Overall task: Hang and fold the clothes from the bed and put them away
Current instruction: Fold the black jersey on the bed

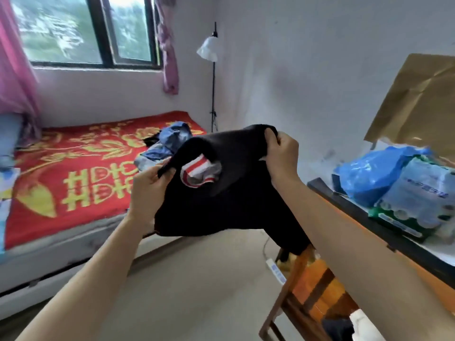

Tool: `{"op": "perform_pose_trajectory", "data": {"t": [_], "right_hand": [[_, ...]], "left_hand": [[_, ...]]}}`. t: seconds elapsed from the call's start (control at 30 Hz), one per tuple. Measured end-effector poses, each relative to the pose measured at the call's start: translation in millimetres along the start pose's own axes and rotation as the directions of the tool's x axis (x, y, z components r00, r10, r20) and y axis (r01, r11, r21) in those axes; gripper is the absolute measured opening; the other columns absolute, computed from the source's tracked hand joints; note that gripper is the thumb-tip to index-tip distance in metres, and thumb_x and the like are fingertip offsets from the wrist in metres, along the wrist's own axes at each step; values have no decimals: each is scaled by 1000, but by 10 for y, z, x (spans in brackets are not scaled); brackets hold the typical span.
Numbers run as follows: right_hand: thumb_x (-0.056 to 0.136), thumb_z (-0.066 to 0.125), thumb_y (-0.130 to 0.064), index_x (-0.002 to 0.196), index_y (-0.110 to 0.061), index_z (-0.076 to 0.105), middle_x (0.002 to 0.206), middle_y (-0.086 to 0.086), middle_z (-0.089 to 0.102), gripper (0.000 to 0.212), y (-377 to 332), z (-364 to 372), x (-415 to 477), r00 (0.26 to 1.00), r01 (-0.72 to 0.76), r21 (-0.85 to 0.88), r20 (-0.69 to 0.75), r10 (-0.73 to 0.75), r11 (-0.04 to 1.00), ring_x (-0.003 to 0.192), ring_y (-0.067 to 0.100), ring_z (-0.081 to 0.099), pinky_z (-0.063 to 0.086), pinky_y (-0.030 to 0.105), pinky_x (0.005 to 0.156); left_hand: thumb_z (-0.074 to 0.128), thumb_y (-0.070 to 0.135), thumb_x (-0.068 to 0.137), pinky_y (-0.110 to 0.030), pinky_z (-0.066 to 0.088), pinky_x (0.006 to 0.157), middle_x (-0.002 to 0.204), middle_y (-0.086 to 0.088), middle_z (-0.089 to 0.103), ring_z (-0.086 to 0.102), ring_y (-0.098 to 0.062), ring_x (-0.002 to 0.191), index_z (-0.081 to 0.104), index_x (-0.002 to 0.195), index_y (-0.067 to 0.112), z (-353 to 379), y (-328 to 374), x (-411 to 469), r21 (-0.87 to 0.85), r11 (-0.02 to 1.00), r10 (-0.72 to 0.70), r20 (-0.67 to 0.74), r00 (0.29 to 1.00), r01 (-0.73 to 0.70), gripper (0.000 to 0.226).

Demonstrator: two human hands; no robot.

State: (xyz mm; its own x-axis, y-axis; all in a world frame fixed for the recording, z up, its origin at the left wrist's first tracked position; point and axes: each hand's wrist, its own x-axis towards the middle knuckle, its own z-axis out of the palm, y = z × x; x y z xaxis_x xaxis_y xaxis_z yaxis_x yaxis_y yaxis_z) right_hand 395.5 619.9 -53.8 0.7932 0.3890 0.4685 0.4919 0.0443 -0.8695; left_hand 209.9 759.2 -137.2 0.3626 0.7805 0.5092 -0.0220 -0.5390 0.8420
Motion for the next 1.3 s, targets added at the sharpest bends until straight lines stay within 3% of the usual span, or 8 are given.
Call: {"op": "perform_pose_trajectory", "data": {"t": [0.2, 0.57, 0.73, 0.9, 0.93, 1.03, 1.17, 1.3], "right_hand": [[97, 49, -19, 60, -12, 49, 58, 1, 45, 38, -36, 1401, 172, 922, -189, 92, 360, 145, 978, 49, 11, 48, 46, 20, 40], [98, 41, -11, 69, -8, 52, 56, 8, 52, 31, 168, 3570, 108, 519, -634, 22, 753, 404, 773, 44, 13, 53, 40, 17, 44], [99, 44, -30, 112, -9, 60, 92, 8, 56, 29, 338, 4103, 169, 474, -373, -218, 791, 387, 902, 74, 14, 51, 37, 23, 53], [99, 45, -29, 72, -11, 48, 103, -1, 37, 33, 631, 4382, 432, 441, -138, -274, 843, 307, 952, 70, 22, 46, 32, 27, 62], [99, 45, -28, 64, -13, 43, 128, 20, 34, 38, 711, 4454, 484, 429, -65, -292, 855, 291, 954, 68, 26, 48, 29, 28, 58], [99, 46, -22, 61, -12, 44, 63, 8, 49, 39, 842, 4688, 626, 348, 45, -296, 900, 263, 954, 60, 20, 43, 27, 26, 56], [97, 47, -19, 120, -4, 54, 105, 9, 62, 28, 909, 4986, 716, 569, 86, -93, 822, 28, 992, 99, 23, 59, 46, 34, 85], [91, 58, -24, 99, -4, 54, 82, 2, 54, 23, 955, 4947, 419, 766, 198, 229, 571, -296, 953, 74, 18, 53, 44, 27, 70]], "left_hand": [[58, 9, 91, -12, 26, 40, 50, 6, 44, 38, 2, 39, 50, 61, 11, -1139, -278, 540, 164, 983, -54, -149, 987, 79, 31], [60, 19, 91, -9, 32, 49, 45, 14, 48, 44, 3, 47, 58, 61, 19, -2517, -494, 1710, 360, 931, 7, -190, 982, 63, 29], [58, 17, 91, -9, 37, 65, 75, 7, 64, 52, 7, 67, 72, 88, 15, -2725, -686, 2013, 479, 876, 48, -194, 980, 52, 14], [56, 20, 92, -21, 40, 77, 85, 2, 68, 61, -17, 90, 73, 96, 12, -2586, -909, 2315, 588, 803, 40, -209, 977, 93, 19], [55, 21, 93, -26, 42, 82, 90, 0, 70, 62, -20, 94, 72, 98, 14, -2532, -925, 2413, 631, 771, 49, -189, 981, 84, 20], [50, 25, 95, -41, 46, 89, 100, -4, 70, 61, -25, 99, 70, 103, 15, -2321, -969, 2784, 729, 682, 60, -134, 989, 57, 23], [48, 27, 96, -42, 48, 87, 98, -6, 70, 61, -28, 97, 69, 101, 13, -2042, -1065, 3256, 793, 603, 79, -169, 982, 88, 25], [47, 30, 96, -38, 48, 81, 95, -9, 69, 60, -32, 95, 68, 100, 13, -1899, -1175, 3611, 838, 525, 81, -222, 972, 148, 27]]}}
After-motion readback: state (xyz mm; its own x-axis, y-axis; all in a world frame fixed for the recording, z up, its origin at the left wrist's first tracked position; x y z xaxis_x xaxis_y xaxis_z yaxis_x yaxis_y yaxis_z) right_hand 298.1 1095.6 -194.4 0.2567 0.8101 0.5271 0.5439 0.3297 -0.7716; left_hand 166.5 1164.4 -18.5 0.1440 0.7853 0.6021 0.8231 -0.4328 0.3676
